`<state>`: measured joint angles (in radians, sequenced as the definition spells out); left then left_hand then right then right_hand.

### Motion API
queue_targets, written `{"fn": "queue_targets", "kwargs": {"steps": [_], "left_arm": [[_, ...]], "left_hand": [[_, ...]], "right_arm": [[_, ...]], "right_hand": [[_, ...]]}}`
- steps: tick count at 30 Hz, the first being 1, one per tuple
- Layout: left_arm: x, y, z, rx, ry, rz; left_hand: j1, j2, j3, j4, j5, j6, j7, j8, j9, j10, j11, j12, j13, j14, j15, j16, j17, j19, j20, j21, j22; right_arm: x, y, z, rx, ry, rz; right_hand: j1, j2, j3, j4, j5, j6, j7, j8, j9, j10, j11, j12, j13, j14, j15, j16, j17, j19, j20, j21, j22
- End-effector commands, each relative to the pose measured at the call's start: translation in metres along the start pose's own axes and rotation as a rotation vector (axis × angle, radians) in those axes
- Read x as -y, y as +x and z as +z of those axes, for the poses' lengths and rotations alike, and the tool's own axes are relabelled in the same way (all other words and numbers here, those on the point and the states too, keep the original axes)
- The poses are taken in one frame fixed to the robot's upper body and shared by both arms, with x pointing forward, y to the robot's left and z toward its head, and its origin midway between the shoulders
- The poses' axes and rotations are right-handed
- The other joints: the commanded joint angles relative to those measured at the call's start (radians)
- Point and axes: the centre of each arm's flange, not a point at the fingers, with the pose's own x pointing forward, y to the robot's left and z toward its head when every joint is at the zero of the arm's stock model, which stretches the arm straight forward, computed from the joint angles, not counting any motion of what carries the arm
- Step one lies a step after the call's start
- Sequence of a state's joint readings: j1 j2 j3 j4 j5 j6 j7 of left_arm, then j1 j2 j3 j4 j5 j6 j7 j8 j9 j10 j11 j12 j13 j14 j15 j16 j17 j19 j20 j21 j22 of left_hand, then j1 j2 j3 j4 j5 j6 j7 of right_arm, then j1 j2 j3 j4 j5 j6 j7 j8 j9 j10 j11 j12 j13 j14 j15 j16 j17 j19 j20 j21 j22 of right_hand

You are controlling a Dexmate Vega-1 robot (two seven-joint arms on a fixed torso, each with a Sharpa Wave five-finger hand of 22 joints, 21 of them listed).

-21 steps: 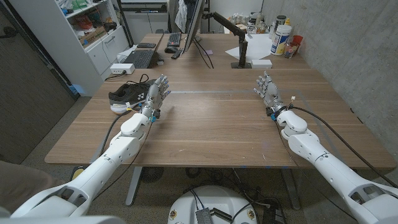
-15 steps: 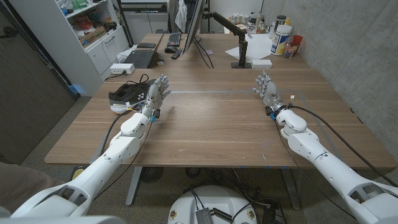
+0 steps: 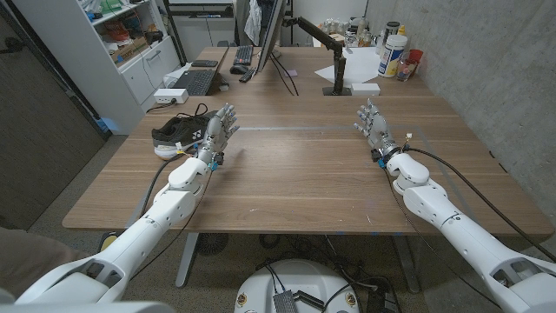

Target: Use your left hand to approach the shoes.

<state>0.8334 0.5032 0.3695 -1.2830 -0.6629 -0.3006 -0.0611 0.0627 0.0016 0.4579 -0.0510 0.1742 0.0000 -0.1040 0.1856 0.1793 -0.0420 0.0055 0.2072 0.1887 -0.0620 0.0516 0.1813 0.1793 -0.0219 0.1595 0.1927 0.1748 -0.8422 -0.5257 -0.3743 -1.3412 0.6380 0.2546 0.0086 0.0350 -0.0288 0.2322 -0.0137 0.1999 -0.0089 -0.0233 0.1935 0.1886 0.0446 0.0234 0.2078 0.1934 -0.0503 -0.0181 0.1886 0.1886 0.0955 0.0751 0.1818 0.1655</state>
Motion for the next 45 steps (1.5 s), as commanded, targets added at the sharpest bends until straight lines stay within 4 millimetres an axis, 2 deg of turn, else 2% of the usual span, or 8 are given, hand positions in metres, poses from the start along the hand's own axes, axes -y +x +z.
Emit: {"fn": "queue_targets", "kwargs": {"steps": [1,8,9,12,24,45], "left_arm": [[0.008,0.003,0.008,0.023,0.001,-0.032],[0.009,0.004,0.016,0.048,0.016,-0.039],[0.009,0.004,0.018,0.050,0.019,-0.043],[0.009,0.004,0.020,0.055,0.029,-0.047],[0.009,0.001,0.033,0.090,0.039,-0.064],[0.005,-0.009,0.054,0.150,0.149,-0.030]], "left_hand": [[0.011,0.003,0.007,-0.004,0.007,0.002,-0.005,0.005,0.002,-0.008,0.000,0.004,0.005,-0.011,-0.005,0.006,0.003,0.002,0.008,0.005,0.001],[0.011,0.004,0.007,-0.005,0.006,0.002,-0.005,0.004,0.002,-0.013,0.000,0.002,0.005,-0.022,-0.008,0.002,0.003,-0.003,0.008,0.002,0.001],[0.011,0.004,0.007,-0.006,0.006,0.001,-0.004,0.004,0.002,-0.014,0.000,0.002,0.005,-0.023,-0.010,0.002,0.003,-0.005,0.006,0.002,0.001],[0.011,0.004,0.007,-0.006,0.006,0.001,-0.005,0.003,0.001,-0.018,0.002,0.000,0.005,-0.027,-0.011,0.001,0.003,-0.007,0.004,0.001,0.001],[0.011,0.005,0.007,-0.008,0.006,-0.007,-0.003,0.000,0.001,-0.026,-0.001,-0.003,0.004,-0.040,-0.007,-0.002,0.003,-0.022,0.009,-0.004,0.001],[0.012,0.010,0.008,-0.011,0.006,-0.014,0.003,-0.001,0.001,-0.035,0.002,-0.004,0.004,-0.058,0.000,-0.003,0.003,-0.038,0.016,-0.008,0.001]], "right_arm": [[0.002,-0.001,0.002,0.005,0.000,-0.005],[0.001,0.000,0.002,0.009,-0.005,-0.006],[0.001,0.000,0.003,0.018,-0.001,-0.012],[0.001,0.000,0.003,0.021,-0.003,-0.013],[0.000,-0.001,0.002,0.022,-0.003,-0.022],[-0.003,0.001,0.001,0.020,0.002,-0.029]], "right_hand": [[0.002,-0.007,0.002,0.001,0.004,-0.001,-0.007,0.005,0.003,0.009,-0.002,0.003,0.001,-0.008,0.003,0.006,0.003,0.008,0.000,0.007,0.004],[0.002,-0.006,0.000,0.002,0.004,0.002,-0.007,0.006,0.003,0.004,-0.005,-0.001,0.001,-0.010,-0.001,0.006,0.003,0.007,-0.010,0.006,0.004],[0.003,-0.006,-0.001,0.001,0.004,0.021,-0.021,0.012,0.002,0.012,-0.019,0.001,0.001,-0.006,-0.011,0.008,0.002,0.012,-0.025,0.008,0.004],[0.004,-0.005,-0.002,0.001,0.004,0.030,-0.030,0.015,0.002,0.018,-0.020,0.002,0.001,-0.004,-0.015,0.009,0.002,0.015,-0.029,0.009,0.004],[0.004,-0.004,-0.004,0.001,0.004,0.011,-0.015,0.005,0.002,0.004,-0.008,-0.005,0.000,-0.015,-0.009,0.005,0.002,0.006,-0.021,0.005,0.004],[0.004,-0.003,-0.007,0.002,0.004,0.010,-0.013,0.004,0.002,-0.004,-0.006,-0.009,0.000,-0.022,-0.009,0.003,0.002,0.000,-0.019,0.004,0.004]]}}
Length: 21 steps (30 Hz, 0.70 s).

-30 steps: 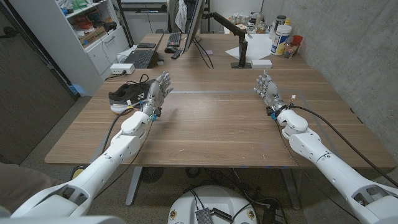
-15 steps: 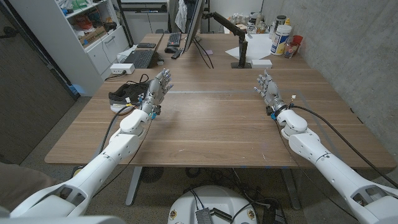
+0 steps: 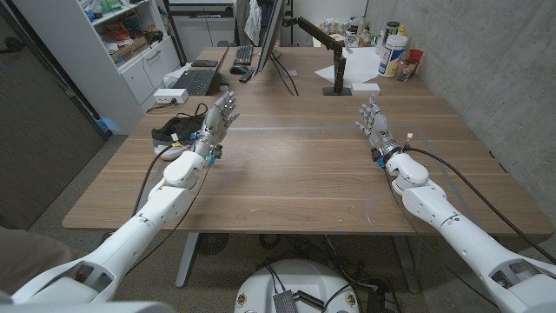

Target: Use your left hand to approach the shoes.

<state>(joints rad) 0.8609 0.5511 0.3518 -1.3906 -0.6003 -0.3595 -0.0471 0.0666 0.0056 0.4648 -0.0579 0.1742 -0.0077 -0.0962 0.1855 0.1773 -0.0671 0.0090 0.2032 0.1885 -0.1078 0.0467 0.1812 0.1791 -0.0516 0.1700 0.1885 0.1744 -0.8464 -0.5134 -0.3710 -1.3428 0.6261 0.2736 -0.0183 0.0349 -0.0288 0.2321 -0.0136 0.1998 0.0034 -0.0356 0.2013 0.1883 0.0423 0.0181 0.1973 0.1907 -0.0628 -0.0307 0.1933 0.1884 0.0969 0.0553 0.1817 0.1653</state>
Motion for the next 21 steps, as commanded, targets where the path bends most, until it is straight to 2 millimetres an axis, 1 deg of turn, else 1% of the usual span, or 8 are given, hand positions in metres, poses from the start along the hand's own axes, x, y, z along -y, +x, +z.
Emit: {"fn": "queue_targets", "kwargs": {"steps": [1,7,21], "left_arm": [[-0.004,-0.004,0.015,0.037,0.080,0.017],[-0.007,-0.005,0.019,0.055,0.102,0.033],[-0.013,-0.008,0.032,0.091,0.191,0.069]], "left_hand": [[0.008,0.006,0.001,-0.005,0.006,-0.007,-0.005,-0.001,0.003,-0.009,-0.001,0.000,0.005,-0.013,0.004,-0.003,0.003,-0.009,0.005,-0.004,0.002],[0.008,0.007,0.001,-0.006,0.006,-0.010,-0.007,-0.002,0.003,-0.011,-0.007,0.000,0.005,-0.017,0.005,-0.003,0.003,-0.011,0.006,-0.003,0.002],[0.010,0.009,0.002,-0.009,0.006,-0.010,-0.007,-0.001,0.003,-0.011,-0.004,0.001,0.004,-0.026,0.008,-0.003,0.003,-0.018,0.008,-0.004,0.002]], "right_arm": [[-0.001,0.001,-0.001,-0.002,0.001,-0.007],[-0.001,0.002,0.000,0.000,-0.002,-0.009],[-0.002,0.003,0.001,0.003,-0.006,-0.010]], "right_hand": [[0.004,-0.003,-0.007,0.002,0.004,-0.002,-0.001,-0.003,0.002,-0.002,-0.001,0.002,0.003,-0.010,0.004,-0.001,0.002,-0.001,0.001,0.004,0.004],[0.004,-0.002,-0.007,0.002,0.004,-0.004,0.000,-0.004,0.002,-0.005,0.001,0.001,0.003,-0.011,0.004,-0.001,0.002,-0.002,0.002,0.004,0.004],[0.004,-0.001,-0.008,0.002,0.004,-0.004,0.000,-0.004,0.002,-0.005,0.000,0.001,0.003,-0.012,0.004,-0.001,0.002,-0.004,0.002,0.004,0.004]]}}
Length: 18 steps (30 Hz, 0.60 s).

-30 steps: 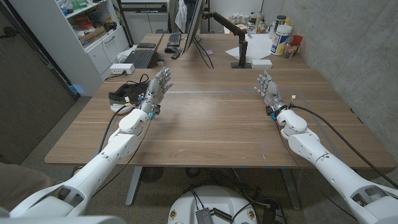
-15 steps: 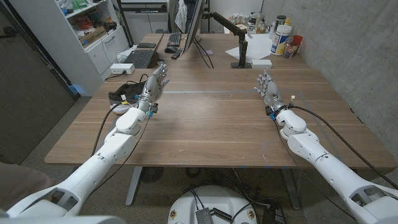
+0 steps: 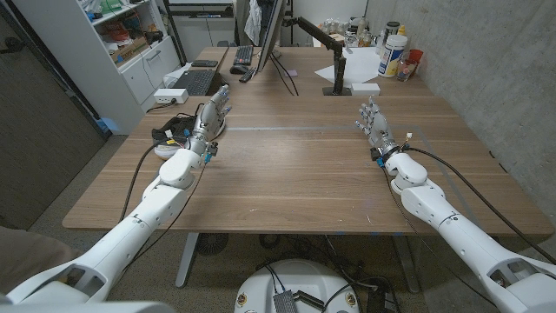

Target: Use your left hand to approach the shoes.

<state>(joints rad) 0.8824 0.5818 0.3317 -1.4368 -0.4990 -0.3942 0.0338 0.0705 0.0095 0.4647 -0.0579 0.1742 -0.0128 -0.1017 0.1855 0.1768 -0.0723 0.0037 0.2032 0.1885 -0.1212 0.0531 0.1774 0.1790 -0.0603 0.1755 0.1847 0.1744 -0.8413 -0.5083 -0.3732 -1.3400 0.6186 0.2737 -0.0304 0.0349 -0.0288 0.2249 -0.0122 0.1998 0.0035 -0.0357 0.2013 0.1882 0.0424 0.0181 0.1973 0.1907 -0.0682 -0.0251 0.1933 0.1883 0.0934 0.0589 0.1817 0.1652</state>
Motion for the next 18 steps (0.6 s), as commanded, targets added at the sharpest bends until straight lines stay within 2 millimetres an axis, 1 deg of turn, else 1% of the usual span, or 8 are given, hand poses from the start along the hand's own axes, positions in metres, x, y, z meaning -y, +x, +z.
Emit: {"fn": "queue_targets", "kwargs": {"steps": [1,3,4,6,7,14,18], "left_arm": [[-0.008,-0.003,0.014,0.043,0.099,0.041],[-0.008,-0.003,0.014,0.042,0.101,0.042],[-0.009,-0.004,0.019,0.052,0.131,0.045],[-0.009,-0.004,0.019,0.052,0.133,0.046],[-0.009,-0.006,0.022,0.062,0.156,0.058],[-0.011,-0.005,0.028,0.075,0.211,0.070],[-0.012,-0.005,0.031,0.083,0.245,0.086]], "left_hand": [[0.006,0.005,0.002,-0.009,0.006,-0.005,-0.001,-0.001,0.003,-0.006,0.001,0.001,0.005,-0.013,0.001,0.000,0.003,-0.010,0.003,0.000,0.002],[0.007,0.005,0.002,-0.009,0.006,-0.005,-0.001,-0.001,0.003,-0.006,0.000,0.001,0.004,-0.013,0.001,0.001,0.003,-0.010,0.003,0.000,0.002],[0.007,0.005,0.002,-0.009,0.006,-0.005,-0.001,-0.001,0.003,-0.007,0.001,0.001,0.004,-0.013,0.001,0.001,0.003,-0.010,0.003,0.000,0.002],[0.007,0.005,0.003,-0.010,0.006,-0.004,-0.002,-0.001,0.003,-0.008,-0.001,0.001,0.004,-0.016,0.002,0.000,0.003,-0.015,0.005,-0.002,0.002],[0.008,0.005,0.003,-0.011,0.006,-0.005,-0.001,-0.001,0.003,-0.008,0.000,0.001,0.004,-0.019,0.002,0.000,0.003,-0.018,0.007,-0.002,0.002],[0.013,0.007,0.005,-0.015,0.005,-0.003,-0.002,0.001,0.003,-0.012,-0.001,0.000,0.004,-0.034,0.000,-0.003,0.002,-0.030,0.008,-0.005,0.002],[0.015,0.008,0.006,-0.017,0.005,-0.003,-0.002,0.001,0.003,-0.012,-0.005,0.000,0.004,-0.037,0.001,-0.002,0.002,-0.034,0.008,-0.004,0.002]], "right_arm": [[-0.001,0.001,0.000,0.000,-0.004,0.000],[-0.001,0.001,0.000,0.000,-0.004,0.001],[0.001,0.001,0.001,0.002,-0.005,-0.001],[0.001,0.001,0.001,0.002,-0.005,-0.001],[0.001,0.000,0.001,0.005,-0.004,-0.003],[0.003,-0.002,0.003,0.004,-0.004,-0.008],[0.004,-0.002,0.003,0.003,-0.001,-0.013]], "right_hand": [[0.004,-0.001,-0.001,0.001,0.004,-0.004,0.001,-0.004,0.002,-0.006,0.000,0.000,0.003,-0.007,-0.001,-0.001,0.002,0.000,-0.001,0.004,0.004],[0.004,-0.001,-0.002,0.001,0.004,-0.004,0.000,-0.004,0.002,-0.006,0.000,0.000,0.003,-0.007,-0.001,-0.001,0.002,0.000,-0.001,0.004,0.004],[0.004,-0.001,-0.002,0.001,0.004,-0.004,0.000,-0.004,0.002,-0.006,0.000,0.001,0.003,-0.007,-0.001,-0.001,0.002,0.000,-0.001,0.004,0.004],[0.004,-0.001,-0.002,0.001,0.004,-0.004,0.000,-0.004,0.002,-0.006,0.000,0.001,0.003,-0.008,-0.001,-0.001,0.002,-0.001,-0.001,0.004,0.004],[0.004,-0.001,-0.002,0.001,0.004,-0.004,0.000,-0.005,0.002,-0.005,0.000,0.001,0.003,-0.008,-0.001,-0.001,0.002,-0.001,-0.001,0.004,0.004],[0.004,0.000,-0.003,0.001,0.004,-0.004,0.000,-0.004,0.002,-0.004,0.001,0.001,0.003,-0.008,-0.002,0.000,0.002,-0.001,0.000,0.004,0.004],[0.004,0.000,-0.003,0.001,0.004,-0.003,0.000,-0.004,0.002,-0.005,0.002,0.001,0.003,-0.008,0.000,-0.001,0.002,-0.001,0.001,0.004,0.004]]}}
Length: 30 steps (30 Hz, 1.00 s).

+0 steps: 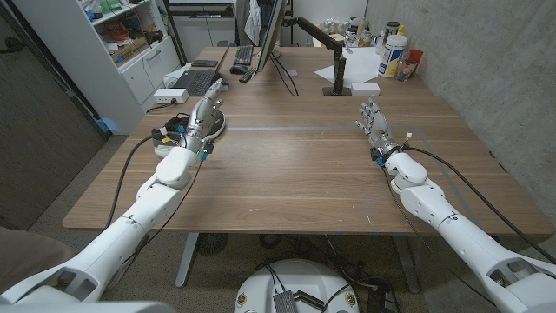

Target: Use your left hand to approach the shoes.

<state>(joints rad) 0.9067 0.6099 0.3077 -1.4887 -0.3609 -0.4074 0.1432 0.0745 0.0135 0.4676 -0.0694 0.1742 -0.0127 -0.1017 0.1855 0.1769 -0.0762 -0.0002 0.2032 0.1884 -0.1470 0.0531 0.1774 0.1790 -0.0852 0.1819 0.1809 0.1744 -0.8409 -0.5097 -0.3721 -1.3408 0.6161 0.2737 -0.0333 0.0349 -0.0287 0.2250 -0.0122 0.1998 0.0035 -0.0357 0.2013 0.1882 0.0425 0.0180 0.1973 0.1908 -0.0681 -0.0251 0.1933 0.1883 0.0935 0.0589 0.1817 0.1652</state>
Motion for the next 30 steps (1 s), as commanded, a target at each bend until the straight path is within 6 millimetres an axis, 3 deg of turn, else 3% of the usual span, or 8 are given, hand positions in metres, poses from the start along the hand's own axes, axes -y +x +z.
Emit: {"fn": "queue_targets", "kwargs": {"steps": [1,19,30], "left_arm": [[-0.007,-0.001,0.014,0.034,0.135,0.044],[-0.008,-0.002,0.019,0.038,0.257,0.094],[-0.011,-0.006,0.028,0.027,0.432,0.169]], "left_hand": [[0.012,0.004,0.004,-0.007,0.005,-0.002,-0.002,0.001,0.003,-0.009,0.000,0.000,0.004,-0.012,0.002,-0.002,0.002,-0.009,0.002,0.000,0.002],[0.028,0.009,0.011,-0.020,0.004,0.006,-0.001,0.005,0.003,-0.010,0.004,0.002,0.004,-0.023,0.004,0.000,0.001,-0.018,0.009,0.002,0.001],[0.048,0.016,0.021,-0.035,0.004,0.019,0.009,0.010,0.003,-0.008,0.005,0.004,0.004,-0.027,0.005,0.002,0.000,-0.020,0.009,0.004,0.001]], "right_arm": [[0.004,-0.002,0.002,0.002,0.003,-0.010],[0.007,0.000,0.001,0.001,-0.001,-0.012],[0.007,0.000,0.001,0.009,-0.008,-0.010]], "right_hand": [[0.004,0.000,-0.003,0.001,0.004,-0.003,0.000,-0.004,0.002,-0.005,0.002,0.001,0.003,-0.008,0.000,-0.001,0.002,-0.002,0.001,0.004,0.004],[0.005,0.002,-0.004,0.000,0.004,-0.003,0.000,-0.004,0.002,-0.005,0.002,0.001,0.003,-0.010,0.000,0.000,0.002,-0.004,0.000,0.004,0.004],[0.006,0.003,-0.005,0.000,0.004,-0.005,0.000,-0.005,0.002,-0.009,0.002,0.000,0.003,-0.013,-0.002,-0.001,0.002,-0.009,-0.003,0.003,0.004]]}}
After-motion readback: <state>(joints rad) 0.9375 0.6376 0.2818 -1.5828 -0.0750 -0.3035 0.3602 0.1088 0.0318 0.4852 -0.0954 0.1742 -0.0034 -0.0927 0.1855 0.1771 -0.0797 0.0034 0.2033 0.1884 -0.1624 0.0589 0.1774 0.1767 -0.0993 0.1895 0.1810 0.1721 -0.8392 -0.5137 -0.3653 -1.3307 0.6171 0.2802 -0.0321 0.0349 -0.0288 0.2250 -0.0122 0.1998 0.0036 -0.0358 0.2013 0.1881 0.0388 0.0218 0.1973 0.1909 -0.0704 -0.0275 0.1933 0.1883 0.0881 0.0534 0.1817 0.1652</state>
